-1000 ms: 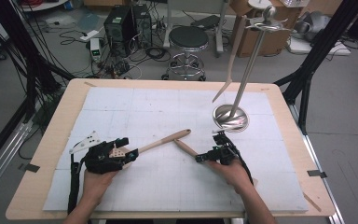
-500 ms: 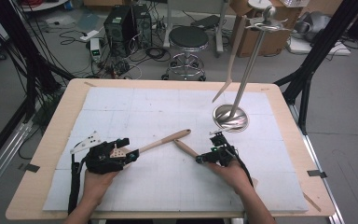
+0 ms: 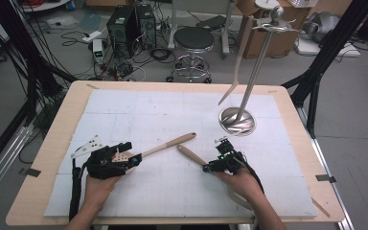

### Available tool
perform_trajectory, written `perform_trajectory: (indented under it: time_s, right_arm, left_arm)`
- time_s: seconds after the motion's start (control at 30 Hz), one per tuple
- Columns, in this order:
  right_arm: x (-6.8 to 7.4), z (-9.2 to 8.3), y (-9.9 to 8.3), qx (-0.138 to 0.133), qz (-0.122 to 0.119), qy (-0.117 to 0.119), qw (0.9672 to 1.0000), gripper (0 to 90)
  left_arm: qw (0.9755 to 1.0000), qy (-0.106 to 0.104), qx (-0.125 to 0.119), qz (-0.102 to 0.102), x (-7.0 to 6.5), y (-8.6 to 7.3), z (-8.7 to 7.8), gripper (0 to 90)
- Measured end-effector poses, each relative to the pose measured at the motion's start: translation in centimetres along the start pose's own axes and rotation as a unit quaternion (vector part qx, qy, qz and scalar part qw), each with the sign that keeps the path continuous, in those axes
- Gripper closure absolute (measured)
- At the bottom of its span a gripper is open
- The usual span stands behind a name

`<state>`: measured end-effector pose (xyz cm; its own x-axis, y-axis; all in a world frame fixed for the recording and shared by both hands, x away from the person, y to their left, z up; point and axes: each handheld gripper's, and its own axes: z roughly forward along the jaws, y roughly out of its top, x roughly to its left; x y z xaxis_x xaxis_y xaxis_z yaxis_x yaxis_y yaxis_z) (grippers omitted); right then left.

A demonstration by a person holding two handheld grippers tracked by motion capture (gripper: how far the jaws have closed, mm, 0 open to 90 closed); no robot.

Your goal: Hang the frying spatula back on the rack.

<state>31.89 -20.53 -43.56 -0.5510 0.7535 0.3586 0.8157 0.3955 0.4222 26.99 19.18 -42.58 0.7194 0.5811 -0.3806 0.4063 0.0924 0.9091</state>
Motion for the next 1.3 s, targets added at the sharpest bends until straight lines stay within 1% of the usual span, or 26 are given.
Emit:
perform_trajectory:
  time_s: [0.17,0.2,0.27,0.3,0.4,0.43,0.47,0.63,0.67,0.7,0.73,0.77,0.83,0.87,0.93,1.0,1.07,1.13,1.2,1.23,1.3]
  right_arm:
    - [0.6,0.2,0.0,0.006,-0.02,-0.021,0.9995,60.2]
    - [0.7,0.2,0.1,0.007,-0.025,-0.028,0.9993,60.2]
    - [1.2,0.4,0.1,0.01,-0.043,-0.045,0.998,60.3]
    - [1.3,0.4,0.1,0.013,-0.043,-0.048,0.9978,60.7]
    - [1.5,0.5,0.3,0.019,-0.049,-0.057,0.997,63.3]
    - [1.6,0.5,0.3,0.022,-0.051,-0.062,0.9965,66.2]
    - [1.7,0.6,0.3,0.022,-0.059,-0.074,0.9952,67.6]
    - [2.0,0.7,0.5,0.032,-0.067,-0.082,0.9938,67.7]
    - [2.0,0.7,0.6,0.033,-0.072,-0.084,0.9932,67.7]
    - [2.1,0.8,0.6,0.036,-0.071,-0.084,0.9933,67.7]
    - [2.1,0.8,0.7,0.038,-0.076,-0.087,0.9925,67.8]
    - [2.2,0.8,0.6,0.038,-0.074,-0.089,0.9926,67.9]
    - [2.2,0.8,0.6,0.036,-0.081,-0.092,0.9918,69.1]
    - [2.2,0.8,0.6,0.036,-0.079,-0.095,0.9917,70.0]
    - [2.2,0.8,0.6,0.035,-0.078,-0.093,0.992,72.0]
    - [2.3,0.7,0.5,0.032,-0.086,-0.099,0.9908,75.8]
    - [2.0,0.6,0.4,0.029,-0.081,-0.09,0.9923,76.6]
    - [1.8,0.5,0.2,0.022,-0.083,-0.086,0.9926,76.7]
    - [1.5,0.3,0.1,0.016,-0.078,-0.074,0.994,76.7]
    - [1.4,0.2,0.0,0.01,-0.08,-0.069,0.9944,76.7]
    - [1.1,-0.1,-0.4,0.005,-0.07,-0.048,0.9964,76.7]
  left_arm:
    - [1.0,-0.002,0.002,0.002,-0.1,0.0,0.2,24.6]
    - [1.0,-0.002,0.003,0.003,-0.2,0.0,0.2,24.5]
    - [1.0,-0.002,0.002,0.003,-0.2,0.0,0.3,24.6]
    - [1.0,-0.003,0.002,0.003,-0.2,0.0,0.3,24.6]
    - [1.0,-0.002,0.001,0.003,-0.4,0.0,0.2,24.6]
    - [1.0,-0.003,0.0,0.003,-0.4,0.0,0.2,24.6]
    - [1.0,-0.003,0.001,0.003,-0.4,0.0,0.2,24.6]
    - [1.0,-0.003,0.001,0.003,-0.4,0.0,0.2,24.6]
    - [1.0,-0.003,0.001,0.002,-0.4,0.0,0.2,24.6]
    - [1.0,-0.003,0.001,0.002,-0.4,0.0,0.2,24.6]
    - [1.0,-0.003,0.001,0.001,-0.4,0.0,0.2,24.6]
    - [1.0,-0.003,0.0,0.001,-0.4,0.0,0.2,24.6]
    - [1.0,-0.004,0.002,0.001,-0.4,0.0,0.3,24.6]
    - [1.0,-0.004,0.002,0.0,-0.4,0.0,0.3,24.6]
    - [1.0,-0.004,0.003,0.001,-0.4,0.0,0.3,24.6]
    - [1.0,-0.004,0.003,-0.001,-0.3,-0.1,0.3,24.6]
    - [1.0,-0.005,0.003,-0.002,-0.2,-0.1,0.3,24.6]
    - [1.0,-0.003,0.002,-0.004,-0.1,-0.1,0.2,24.6]
    - [1.0,-0.003,0.002,-0.005,0.0,-0.2,0.1,24.6]
    - [1.0,-0.001,0.001,-0.003,0.0,-0.1,0.0,24.6]
    - [1.0,0.0,0.0,-0.006,0.1,-0.1,-0.2,24.6]
